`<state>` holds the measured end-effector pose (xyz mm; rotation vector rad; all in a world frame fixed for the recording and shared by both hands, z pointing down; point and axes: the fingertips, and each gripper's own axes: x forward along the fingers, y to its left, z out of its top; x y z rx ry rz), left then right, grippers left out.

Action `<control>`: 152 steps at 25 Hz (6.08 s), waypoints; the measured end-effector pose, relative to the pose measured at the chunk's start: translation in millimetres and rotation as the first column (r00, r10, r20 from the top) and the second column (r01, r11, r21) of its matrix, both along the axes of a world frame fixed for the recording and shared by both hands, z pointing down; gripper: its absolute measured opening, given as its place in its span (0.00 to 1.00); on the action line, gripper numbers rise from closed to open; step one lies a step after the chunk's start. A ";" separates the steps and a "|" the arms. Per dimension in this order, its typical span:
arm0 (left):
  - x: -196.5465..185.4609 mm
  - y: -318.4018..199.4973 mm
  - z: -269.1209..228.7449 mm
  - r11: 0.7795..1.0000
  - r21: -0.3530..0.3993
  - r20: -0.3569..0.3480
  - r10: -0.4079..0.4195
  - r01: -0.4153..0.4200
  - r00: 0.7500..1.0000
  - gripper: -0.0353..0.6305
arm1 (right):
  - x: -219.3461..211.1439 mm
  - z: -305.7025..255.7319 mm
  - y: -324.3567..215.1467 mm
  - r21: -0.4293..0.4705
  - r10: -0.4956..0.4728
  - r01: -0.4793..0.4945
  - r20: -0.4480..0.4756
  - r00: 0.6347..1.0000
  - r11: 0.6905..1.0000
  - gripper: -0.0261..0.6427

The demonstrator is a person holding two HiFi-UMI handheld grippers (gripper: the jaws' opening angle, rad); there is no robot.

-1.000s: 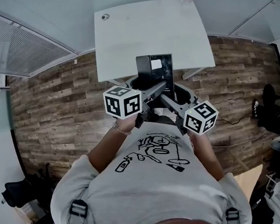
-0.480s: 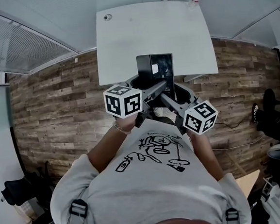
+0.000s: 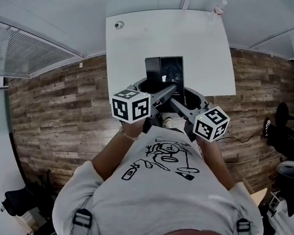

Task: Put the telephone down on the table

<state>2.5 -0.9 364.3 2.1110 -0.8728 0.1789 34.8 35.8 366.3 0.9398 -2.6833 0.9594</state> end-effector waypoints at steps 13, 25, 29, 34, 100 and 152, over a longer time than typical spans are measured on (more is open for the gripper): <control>-45.8 -110.1 -3.5 0.999 0.005 -0.013 -0.034 0.034 0.999 0.58 | -44.6 -3.5 -111.7 -0.009 -0.043 0.043 -0.015 0.999 0.999 0.39; -44.8 -140.7 -4.3 0.998 0.008 -0.002 -0.058 0.058 0.998 0.58 | -42.9 -4.0 -143.3 -0.004 -0.059 0.059 -0.007 0.998 0.998 0.39; -27.3 -145.6 -4.5 0.998 -0.004 -0.009 -0.062 0.062 0.998 0.58 | -25.5 -4.9 -148.4 -0.010 -0.069 0.069 -0.012 0.998 0.998 0.39; -10.0 -153.0 -3.5 0.998 -0.009 -0.007 -0.069 0.069 0.998 0.58 | -7.5 -4.2 -156.0 -0.017 -0.070 0.070 -0.010 0.997 0.997 0.39; 27.2 -169.3 171.9 0.990 -0.141 0.047 -0.010 0.017 0.999 0.58 | 26.9 170.8 -170.3 -0.237 -0.032 0.024 -0.029 0.999 0.971 0.39; 49.7 -209.9 301.8 0.971 -0.239 0.112 0.050 -0.022 0.992 0.56 | 46.3 304.7 -215.6 -0.358 -0.021 -0.027 -0.131 0.991 0.933 0.39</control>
